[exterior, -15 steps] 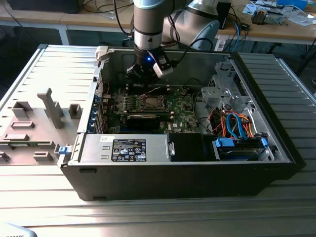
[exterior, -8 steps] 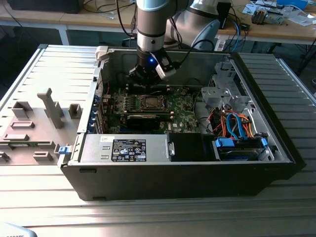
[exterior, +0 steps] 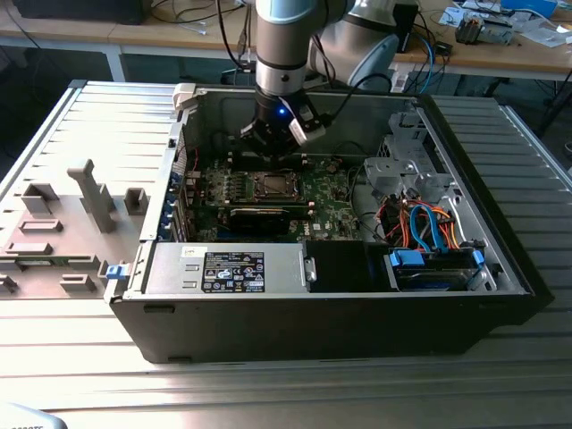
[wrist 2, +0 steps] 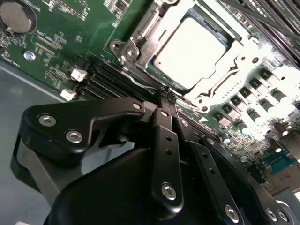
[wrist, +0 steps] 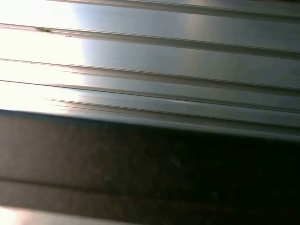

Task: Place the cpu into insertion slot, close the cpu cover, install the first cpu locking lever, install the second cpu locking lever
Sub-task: 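Install the first cpu locking lever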

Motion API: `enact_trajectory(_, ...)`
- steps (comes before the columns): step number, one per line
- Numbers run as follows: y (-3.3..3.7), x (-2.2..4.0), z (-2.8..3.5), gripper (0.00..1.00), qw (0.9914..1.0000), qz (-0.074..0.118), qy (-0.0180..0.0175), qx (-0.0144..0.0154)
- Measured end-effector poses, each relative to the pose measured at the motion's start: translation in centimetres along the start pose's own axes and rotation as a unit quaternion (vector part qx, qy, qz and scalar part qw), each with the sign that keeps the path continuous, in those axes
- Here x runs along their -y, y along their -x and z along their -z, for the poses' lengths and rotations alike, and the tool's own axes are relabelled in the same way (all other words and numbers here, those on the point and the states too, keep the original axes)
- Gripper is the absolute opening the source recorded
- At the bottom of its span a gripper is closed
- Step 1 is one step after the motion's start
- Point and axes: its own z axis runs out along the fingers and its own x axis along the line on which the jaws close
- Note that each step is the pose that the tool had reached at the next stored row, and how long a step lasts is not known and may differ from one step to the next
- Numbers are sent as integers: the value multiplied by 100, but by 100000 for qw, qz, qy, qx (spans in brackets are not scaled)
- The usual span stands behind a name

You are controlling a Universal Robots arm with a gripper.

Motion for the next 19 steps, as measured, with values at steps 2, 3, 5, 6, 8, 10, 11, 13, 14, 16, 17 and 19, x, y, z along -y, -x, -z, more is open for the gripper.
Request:
enact_trajectory(2, 32, 4, -12, 11, 100000, -2, 5, 4)
enact_trajectory(3, 43, 5, -16, 11, 100000, -1, 4, 4)
enact_trajectory(5, 61, 8, -23, 11, 100000, 0, -8, -8)
enact_trajectory(6, 74, 10, -28, 11, 100000, -1, -21, -22)
enact_trajectory(8, 110, 12, -43, 11, 100000, 3, 48, 37)
enact_trajectory(10, 129, 16, -44, 11, 100000, -1, -1, -6)
enact_trajectory(11, 132, 17, -44, 11, 100000, 0, 27, 1)
enact_trajectory(13, 133, 16, -42, 11, 100000, -2, 57, 17)
enact_trajectory(14, 134, 14, -33, 11, 100000, -1, 89, 41)
enact_trajectory(16, 134, 10, 15, 11, 100000, 10, 49, 13)
enact_trajectory(17, 133, 8, 39, 11, 100000, 12, 55, 12)
enact_trajectory(19, 132, 5, 102, 11, 100000, 3, 53, 12)
